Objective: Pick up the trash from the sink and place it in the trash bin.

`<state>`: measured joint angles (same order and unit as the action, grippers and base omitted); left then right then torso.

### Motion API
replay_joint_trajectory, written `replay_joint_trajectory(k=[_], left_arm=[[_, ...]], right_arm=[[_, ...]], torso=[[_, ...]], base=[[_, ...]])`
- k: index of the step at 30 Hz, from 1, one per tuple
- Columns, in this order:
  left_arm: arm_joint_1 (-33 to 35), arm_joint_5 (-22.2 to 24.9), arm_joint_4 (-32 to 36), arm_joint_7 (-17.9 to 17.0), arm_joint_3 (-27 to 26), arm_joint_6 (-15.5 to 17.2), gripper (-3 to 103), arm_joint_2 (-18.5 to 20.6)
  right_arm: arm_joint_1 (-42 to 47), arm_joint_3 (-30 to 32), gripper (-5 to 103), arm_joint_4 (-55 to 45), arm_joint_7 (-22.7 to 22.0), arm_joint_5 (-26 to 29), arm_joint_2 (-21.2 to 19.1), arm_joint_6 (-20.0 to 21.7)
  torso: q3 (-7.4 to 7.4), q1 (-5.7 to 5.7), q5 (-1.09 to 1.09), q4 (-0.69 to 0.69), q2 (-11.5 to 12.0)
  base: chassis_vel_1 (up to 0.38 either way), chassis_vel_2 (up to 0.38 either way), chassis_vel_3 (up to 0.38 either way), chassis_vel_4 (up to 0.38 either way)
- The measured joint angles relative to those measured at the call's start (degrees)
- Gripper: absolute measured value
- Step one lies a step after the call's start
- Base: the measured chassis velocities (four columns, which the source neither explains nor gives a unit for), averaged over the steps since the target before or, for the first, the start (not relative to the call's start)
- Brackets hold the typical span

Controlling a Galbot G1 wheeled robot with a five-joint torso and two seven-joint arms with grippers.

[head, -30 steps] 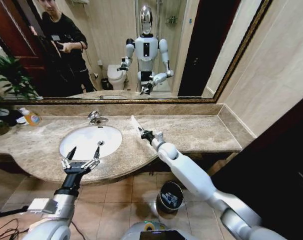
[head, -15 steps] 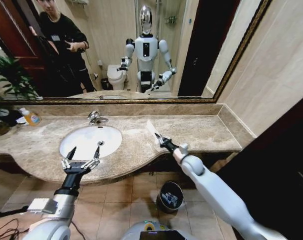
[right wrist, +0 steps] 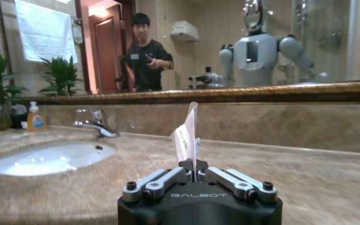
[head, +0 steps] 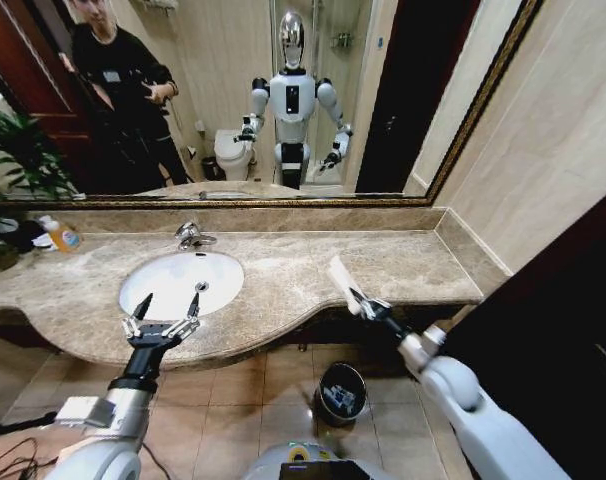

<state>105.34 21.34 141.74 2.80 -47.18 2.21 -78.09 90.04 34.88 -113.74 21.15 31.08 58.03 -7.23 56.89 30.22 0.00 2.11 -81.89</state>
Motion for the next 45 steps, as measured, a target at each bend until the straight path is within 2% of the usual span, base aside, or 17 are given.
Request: replay_joint_trajectory(k=[4,5,8,12,15,22,23,27,28,31,35,45], left_arm=[[0.00,0.00,0.00,0.00,0.00,0.00,100,0.00],[0.00,0.00,0.00,0.00,0.00,0.00,100,0.00],[0.00,0.00,0.00,0.00,-0.01,0.00,100,0.00],[0.00,0.00,0.00,0.00,0.00,0.00,100,0.00],[0.00,0.00,0.00,0.00,0.00,0.00,100,0.00],[0.00,0.00,0.00,0.00,0.00,0.00,100,0.00],[0.00,0.00,0.00,0.00,0.00,0.00,100,0.00],[0.00,0.00,0.00,0.00,0.00,0.00,100,0.00],[0.00,0.00,0.00,0.00,0.00,0.00,100,0.00],[0.00,0.00,0.00,0.00,0.00,0.00,100,0.00],[0.00,0.00,0.00,0.00,0.00,0.00,100,0.00],[0.00,0.00,0.00,0.00,0.00,0.00,100,0.00]], right_arm=[[7.31,5.31,0,3.75,9.47,0.04,2.77,-5.86],[7.31,5.31,0,3.75,9.47,0.04,2.77,-5.86],[9.49,5.96,0,7.39,14.15,0.68,4.35,-8.62],[8.64,4.03,0,11.75,15.26,-1.67,6.08,-9.47],[7.50,2.17,0,15.07,13.70,-4.48,8.30,-9.43],[-1.28,-1.22,0,27.92,7.54,-16.19,14.94,-9.55],[-1.28,-1.22,0,27.92,7.54,-16.19,14.94,-9.55],[-5.23,-2.95,0,35.48,1.57,-23.23,17.88,-9.74],[-5.23,-2.95,0,35.48,1.57,-23.23,17.88,-9.74],[-7.27,-5.90,0,40.23,-5.33,-25.42,17.94,-9.07],[-9.08,-8.76,0,44.61,-8.83,-25.52,17.17,-9.99],[-12.68,-12.39,0,52.57,-9.67,-25.71,17.84,-11.55]], torso=[[0.00,0.00,0.00,0.00,0.00],[0.00,0.00,0.00,0.00,0.00],[0.00,0.00,0.00,-0.01,0.00],[0.01,0.00,0.02,0.01,0.00],[0.01,0.00,-0.01,-0.01,0.00],[0.01,0.01,-0.01,0.01,0.00],[0.01,0.01,-0.01,0.01,0.00],[0.01,0.01,0.00,0.01,0.00],[0.01,0.01,0.00,0.01,0.00],[0.01,0.01,0.00,0.00,0.00],[0.01,0.01,-0.01,0.00,0.00],[0.01,0.01,0.00,0.00,0.00]], base=[[0.000,0.000,0.000,0.000],[0.000,0.000,0.000,0.000],[0.000,0.000,0.000,0.000],[0.000,0.000,0.000,0.000],[0.000,0.000,0.000,0.000],[0.000,0.000,0.000,0.000],[0.000,0.000,0.000,0.000],[0.000,0.000,0.000,0.000],[0.000,0.000,0.000,0.000],[0.000,0.000,0.000,0.000],[0.000,0.000,0.000,0.000],[0.000,0.000,0.000,0.000]])
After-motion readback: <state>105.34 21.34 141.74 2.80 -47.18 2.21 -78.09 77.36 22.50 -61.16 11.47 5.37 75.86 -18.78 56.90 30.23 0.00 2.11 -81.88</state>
